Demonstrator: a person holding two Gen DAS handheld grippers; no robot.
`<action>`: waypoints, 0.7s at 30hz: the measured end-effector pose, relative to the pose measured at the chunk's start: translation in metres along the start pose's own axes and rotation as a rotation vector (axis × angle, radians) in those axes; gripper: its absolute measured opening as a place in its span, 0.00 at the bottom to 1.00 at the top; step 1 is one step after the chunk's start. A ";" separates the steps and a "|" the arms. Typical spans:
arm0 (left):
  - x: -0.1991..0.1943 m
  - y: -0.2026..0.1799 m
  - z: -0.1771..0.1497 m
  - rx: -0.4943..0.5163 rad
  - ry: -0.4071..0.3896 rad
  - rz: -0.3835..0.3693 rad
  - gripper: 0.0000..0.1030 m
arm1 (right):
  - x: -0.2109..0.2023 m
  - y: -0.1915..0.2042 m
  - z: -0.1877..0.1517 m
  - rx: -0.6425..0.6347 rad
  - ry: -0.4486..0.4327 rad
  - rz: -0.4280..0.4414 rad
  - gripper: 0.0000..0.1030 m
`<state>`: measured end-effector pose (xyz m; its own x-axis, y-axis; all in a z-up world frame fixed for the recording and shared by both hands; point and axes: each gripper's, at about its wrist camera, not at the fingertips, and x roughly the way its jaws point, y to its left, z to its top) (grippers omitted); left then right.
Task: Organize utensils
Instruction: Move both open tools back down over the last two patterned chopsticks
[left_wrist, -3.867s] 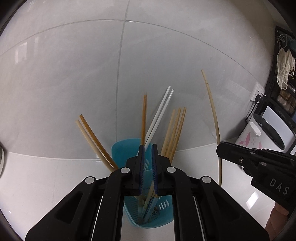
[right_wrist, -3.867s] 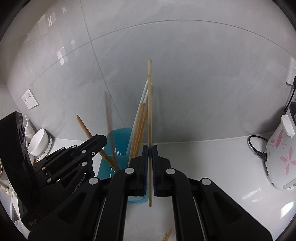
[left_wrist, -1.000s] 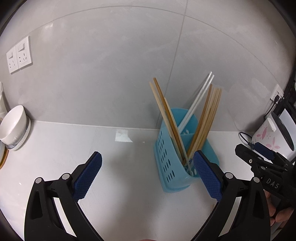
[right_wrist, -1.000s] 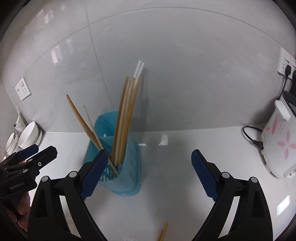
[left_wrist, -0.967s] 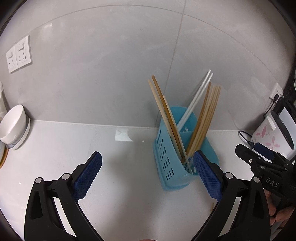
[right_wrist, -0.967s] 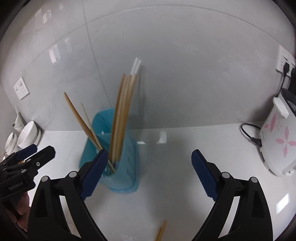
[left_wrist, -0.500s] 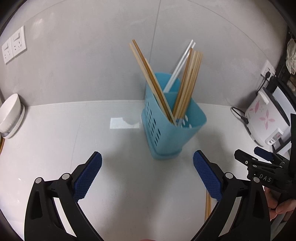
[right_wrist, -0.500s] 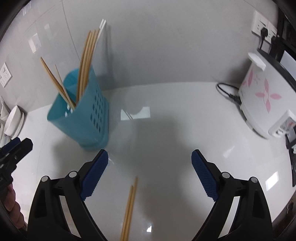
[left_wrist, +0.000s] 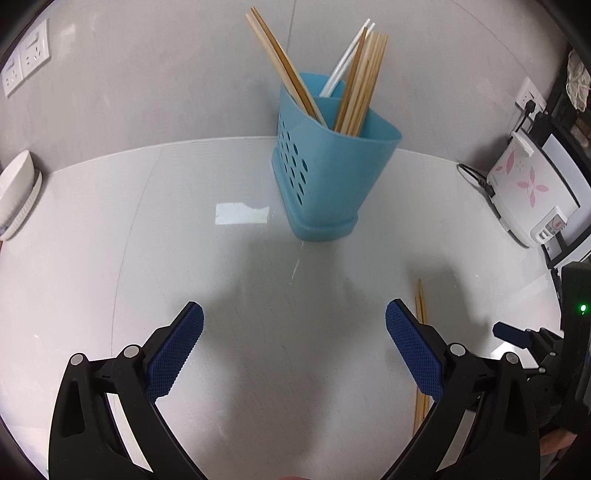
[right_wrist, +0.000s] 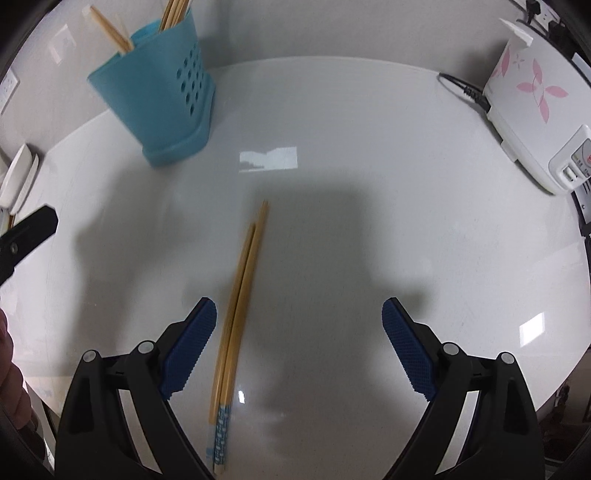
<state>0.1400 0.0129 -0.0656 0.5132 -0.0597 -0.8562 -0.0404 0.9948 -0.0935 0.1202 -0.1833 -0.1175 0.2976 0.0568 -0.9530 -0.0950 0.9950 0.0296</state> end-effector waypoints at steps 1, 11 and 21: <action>0.000 -0.001 -0.003 -0.001 0.004 -0.001 0.94 | 0.002 0.002 -0.005 -0.007 0.010 0.000 0.84; -0.006 -0.013 -0.026 0.015 0.030 0.001 0.94 | 0.013 0.014 -0.035 -0.043 0.068 -0.009 0.79; -0.011 -0.021 -0.036 0.025 0.041 0.002 0.94 | 0.018 0.022 -0.048 -0.092 0.115 -0.055 0.76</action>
<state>0.1043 -0.0103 -0.0726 0.4772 -0.0604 -0.8767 -0.0202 0.9966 -0.0796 0.0779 -0.1646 -0.1488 0.1950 -0.0129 -0.9807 -0.1700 0.9843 -0.0468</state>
